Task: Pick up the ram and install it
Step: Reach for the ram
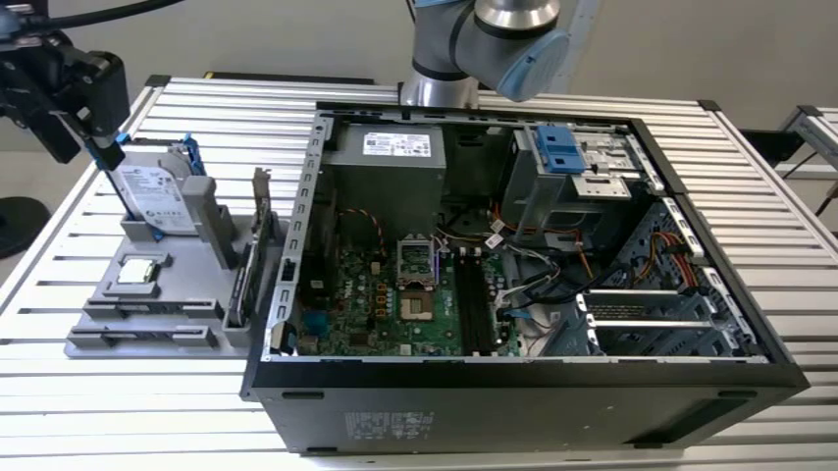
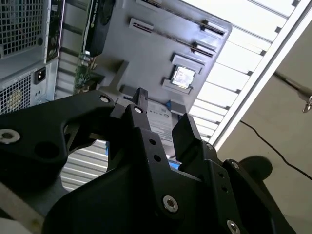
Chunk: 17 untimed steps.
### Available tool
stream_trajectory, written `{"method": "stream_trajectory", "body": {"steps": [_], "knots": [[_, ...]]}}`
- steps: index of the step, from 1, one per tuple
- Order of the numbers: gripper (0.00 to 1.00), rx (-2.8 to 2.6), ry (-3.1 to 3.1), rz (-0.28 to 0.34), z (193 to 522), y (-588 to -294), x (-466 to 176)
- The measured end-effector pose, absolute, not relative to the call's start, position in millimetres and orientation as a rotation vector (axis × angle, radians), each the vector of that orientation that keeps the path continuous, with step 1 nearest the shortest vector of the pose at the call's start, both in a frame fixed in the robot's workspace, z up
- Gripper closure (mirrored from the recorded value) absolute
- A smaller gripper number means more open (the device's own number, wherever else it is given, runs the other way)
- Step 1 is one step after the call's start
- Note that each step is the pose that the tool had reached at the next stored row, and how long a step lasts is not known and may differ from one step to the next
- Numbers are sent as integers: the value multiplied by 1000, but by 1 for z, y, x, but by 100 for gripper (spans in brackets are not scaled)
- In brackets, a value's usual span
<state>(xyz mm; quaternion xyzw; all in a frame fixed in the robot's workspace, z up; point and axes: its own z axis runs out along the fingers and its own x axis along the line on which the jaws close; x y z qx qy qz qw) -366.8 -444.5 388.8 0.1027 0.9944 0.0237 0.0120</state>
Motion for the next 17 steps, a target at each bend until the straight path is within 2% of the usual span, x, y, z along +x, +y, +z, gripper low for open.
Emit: {"method": "stream_trajectory", "body": {"steps": [17], "knots": [[0, 469, 3079, 71, 389, -445, -367]]}}
